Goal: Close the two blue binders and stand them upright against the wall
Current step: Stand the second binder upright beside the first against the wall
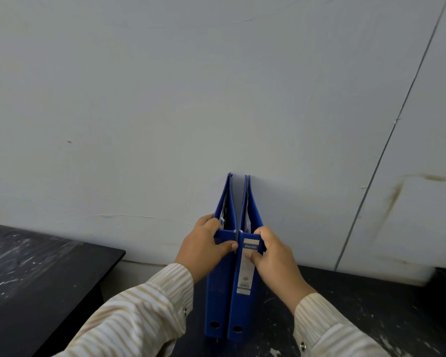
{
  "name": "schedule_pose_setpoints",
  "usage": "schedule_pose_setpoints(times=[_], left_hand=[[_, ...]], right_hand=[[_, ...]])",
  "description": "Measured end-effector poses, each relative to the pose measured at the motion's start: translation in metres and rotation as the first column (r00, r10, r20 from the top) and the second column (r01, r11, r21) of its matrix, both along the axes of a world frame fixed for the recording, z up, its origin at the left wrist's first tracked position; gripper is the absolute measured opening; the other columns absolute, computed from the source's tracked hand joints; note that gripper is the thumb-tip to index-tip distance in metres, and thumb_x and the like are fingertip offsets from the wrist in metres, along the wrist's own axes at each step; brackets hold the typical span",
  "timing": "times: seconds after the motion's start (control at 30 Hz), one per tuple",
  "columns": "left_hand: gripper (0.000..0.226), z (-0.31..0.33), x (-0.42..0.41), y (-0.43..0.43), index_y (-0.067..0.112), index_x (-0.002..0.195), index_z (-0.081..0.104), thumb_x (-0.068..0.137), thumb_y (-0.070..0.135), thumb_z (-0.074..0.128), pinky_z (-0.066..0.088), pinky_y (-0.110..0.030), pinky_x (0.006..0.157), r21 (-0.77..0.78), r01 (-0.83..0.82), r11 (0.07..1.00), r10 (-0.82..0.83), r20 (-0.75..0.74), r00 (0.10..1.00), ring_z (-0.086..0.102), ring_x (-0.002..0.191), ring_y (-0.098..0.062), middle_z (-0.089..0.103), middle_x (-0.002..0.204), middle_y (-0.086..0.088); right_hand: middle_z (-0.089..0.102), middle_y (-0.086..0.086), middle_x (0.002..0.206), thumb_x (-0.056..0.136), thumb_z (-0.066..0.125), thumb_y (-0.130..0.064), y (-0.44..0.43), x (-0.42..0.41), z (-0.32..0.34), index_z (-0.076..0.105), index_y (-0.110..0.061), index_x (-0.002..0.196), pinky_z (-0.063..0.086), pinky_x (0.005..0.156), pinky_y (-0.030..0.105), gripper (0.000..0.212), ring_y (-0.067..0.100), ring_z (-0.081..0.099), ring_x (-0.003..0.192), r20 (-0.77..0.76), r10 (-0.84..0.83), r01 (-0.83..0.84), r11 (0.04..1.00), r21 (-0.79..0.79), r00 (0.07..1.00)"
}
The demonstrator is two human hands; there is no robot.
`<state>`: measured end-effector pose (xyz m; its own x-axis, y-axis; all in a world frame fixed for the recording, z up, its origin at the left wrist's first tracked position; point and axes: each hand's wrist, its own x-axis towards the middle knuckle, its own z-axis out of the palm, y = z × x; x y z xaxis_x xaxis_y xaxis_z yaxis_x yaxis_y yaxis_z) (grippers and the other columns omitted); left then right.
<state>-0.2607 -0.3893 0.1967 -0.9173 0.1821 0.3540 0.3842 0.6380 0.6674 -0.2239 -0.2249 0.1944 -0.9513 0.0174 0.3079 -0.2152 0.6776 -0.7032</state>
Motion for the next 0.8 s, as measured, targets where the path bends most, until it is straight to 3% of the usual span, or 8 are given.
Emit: schedule_pose_setpoints(times=[0.37, 0.8], left_hand=[[0.036, -0.0008, -0.001, -0.0021, 0.03, 0.069, 0.038, 0.079, 0.035, 0.073, 0.033, -0.013, 0.062, 0.007, 0.002, 1.0, -0.002, -0.008, 1.0, 0.048, 0.071, 0.001, 0.041, 0.101, 0.012], [0.032, -0.0013, 0.0, -0.0014, 0.017, 0.075, 0.047, 0.079, 0.035, 0.073, 0.035, -0.015, 0.06, 0.023, -0.009, 1.0, 0.009, -0.004, 1.0, 0.049, 0.07, 0.0, 0.043, 0.094, 0.014]], right_hand=[[0.057, -0.007, 0.091, 0.088, 0.062, -0.017, -0.0057, -0.0002, -0.0023, 0.046, -0.025, 0.096, 0.041, 0.058, 0.012, 0.019, -0.001, 0.055, 0.078, -0.024, -0.01, 0.01, 1.0, 0.003, 1.0], [0.059, -0.003, 0.096, 0.089, 0.061, -0.016, -0.0076, -0.0005, -0.0038, 0.046, -0.026, 0.098, 0.049, 0.067, 0.018, 0.02, 0.007, 0.058, 0.086, -0.025, -0.035, 0.034, 0.999, -0.028, 0.999]])
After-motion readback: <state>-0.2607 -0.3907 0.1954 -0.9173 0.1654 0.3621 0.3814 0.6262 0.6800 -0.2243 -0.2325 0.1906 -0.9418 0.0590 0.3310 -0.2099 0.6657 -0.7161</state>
